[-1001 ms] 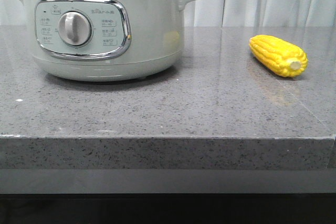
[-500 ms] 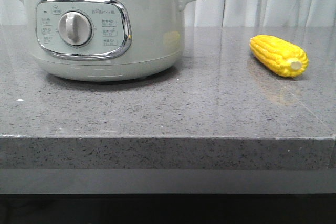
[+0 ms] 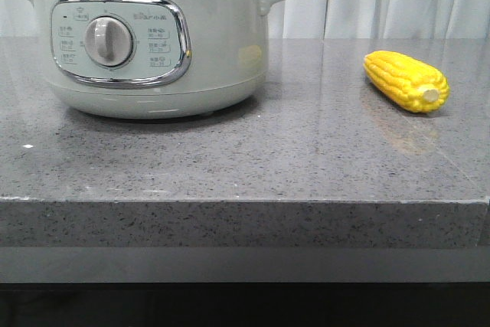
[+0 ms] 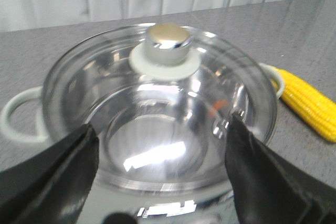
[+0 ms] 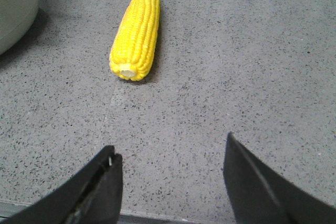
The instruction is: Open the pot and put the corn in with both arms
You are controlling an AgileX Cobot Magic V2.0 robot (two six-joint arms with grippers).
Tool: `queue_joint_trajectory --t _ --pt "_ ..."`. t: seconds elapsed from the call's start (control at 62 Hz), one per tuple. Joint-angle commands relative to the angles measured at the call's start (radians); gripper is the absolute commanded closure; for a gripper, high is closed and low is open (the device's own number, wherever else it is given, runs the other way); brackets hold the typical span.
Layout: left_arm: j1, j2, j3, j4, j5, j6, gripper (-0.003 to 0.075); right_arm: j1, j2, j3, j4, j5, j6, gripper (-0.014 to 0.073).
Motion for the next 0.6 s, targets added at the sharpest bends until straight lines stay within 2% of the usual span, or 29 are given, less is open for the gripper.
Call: queue_joint_trajectory --t 0.0,0.581 --pt "-0.016 0.061 -0.087 -0.014 -0.118 0.003 0.0218 0.000 0.010 -0.037 0.010 -0.063 -0.009 0.0145" --pt "-0.016 0.449 -0.418 -0.073 -0.183 0.003 0.0218 0.000 0.010 -0.037 0.010 -0.074 -0.009 0.0145"
